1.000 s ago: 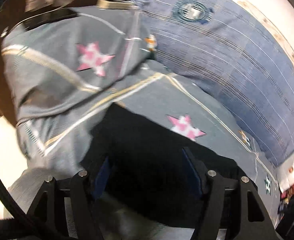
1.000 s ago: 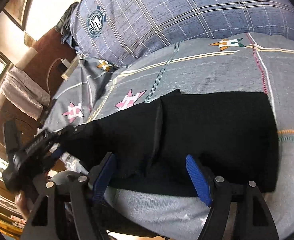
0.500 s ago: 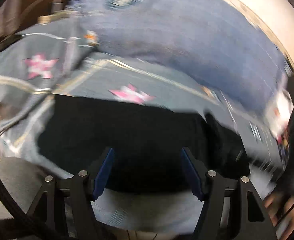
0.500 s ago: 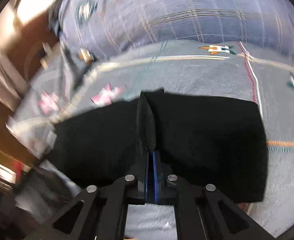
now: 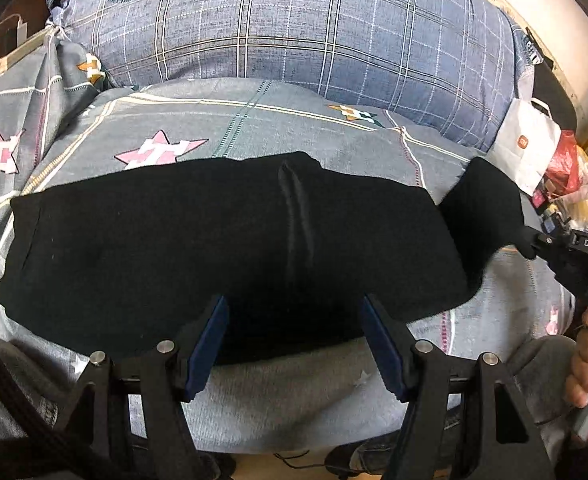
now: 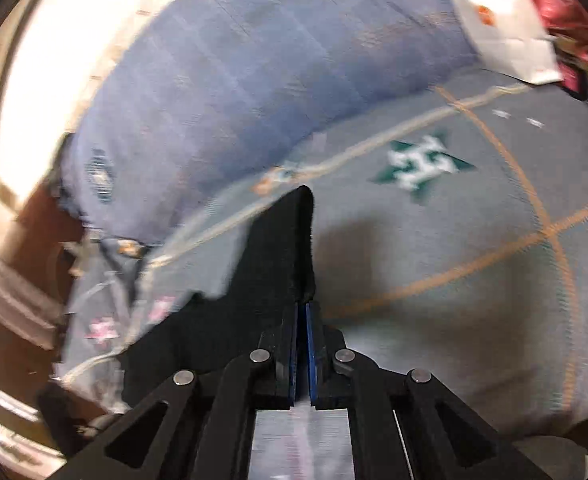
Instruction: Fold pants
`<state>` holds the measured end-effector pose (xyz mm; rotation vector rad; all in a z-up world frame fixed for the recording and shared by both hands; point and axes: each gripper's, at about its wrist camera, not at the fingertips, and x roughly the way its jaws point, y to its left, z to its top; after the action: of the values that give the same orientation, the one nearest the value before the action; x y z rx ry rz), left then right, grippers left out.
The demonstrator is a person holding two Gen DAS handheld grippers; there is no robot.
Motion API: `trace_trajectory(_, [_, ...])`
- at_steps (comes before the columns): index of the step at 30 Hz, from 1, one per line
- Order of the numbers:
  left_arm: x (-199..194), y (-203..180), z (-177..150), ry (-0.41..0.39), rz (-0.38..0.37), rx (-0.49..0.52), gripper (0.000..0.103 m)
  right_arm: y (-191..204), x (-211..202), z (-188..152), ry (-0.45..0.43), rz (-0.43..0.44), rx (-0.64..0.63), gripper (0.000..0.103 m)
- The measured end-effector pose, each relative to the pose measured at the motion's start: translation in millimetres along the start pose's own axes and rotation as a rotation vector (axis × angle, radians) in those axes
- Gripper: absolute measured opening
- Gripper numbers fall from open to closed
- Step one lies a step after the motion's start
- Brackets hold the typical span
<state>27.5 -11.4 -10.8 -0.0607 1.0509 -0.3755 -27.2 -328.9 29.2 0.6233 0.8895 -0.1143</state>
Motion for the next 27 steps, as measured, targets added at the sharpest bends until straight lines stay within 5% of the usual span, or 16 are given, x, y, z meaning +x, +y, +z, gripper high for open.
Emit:
trace_trajectory(2, [1.6, 2.0, 1.6, 0.003, 0.002, -0.007, 0.069, -10.2, -3.4, 3.9, -0.014, -0.007, 0.045, 0.004])
trace_trajectory(5, [3.2, 2.5, 1.4, 0.006, 0.013, -0.011, 0.069, -11.4, -13.4, 7.9, -0.088, -0.157, 0.049, 0.004])
trace_trajectory(13, [10.6, 2.5, 8.9, 0.038, -0.036, -0.035, 0.069, -44.9, -6.8, 16.0, -0.049, -0.359, 0.223, 0.008])
trace_trajectory(17, [27.4, 7.1, 16.6, 0.102, -0.05, -0.079, 0.066, -41.1, -23.7, 9.7, -0.121, -0.261, 0.201, 0.008])
trace_trajectory(23, [42.3, 0.8, 20.8, 0.158, -0.039, -0.064, 0.014, -2.8, -45.3, 8.3, -0.251, -0.247, 0.041, 0.008])
trace_trajectory(27, [46.9, -3.5, 19.3, 0.139, -0.015, -0.04, 0.015, -12.2, -42.2, 9.2, -0.225, -0.17, 0.088, 0.008])
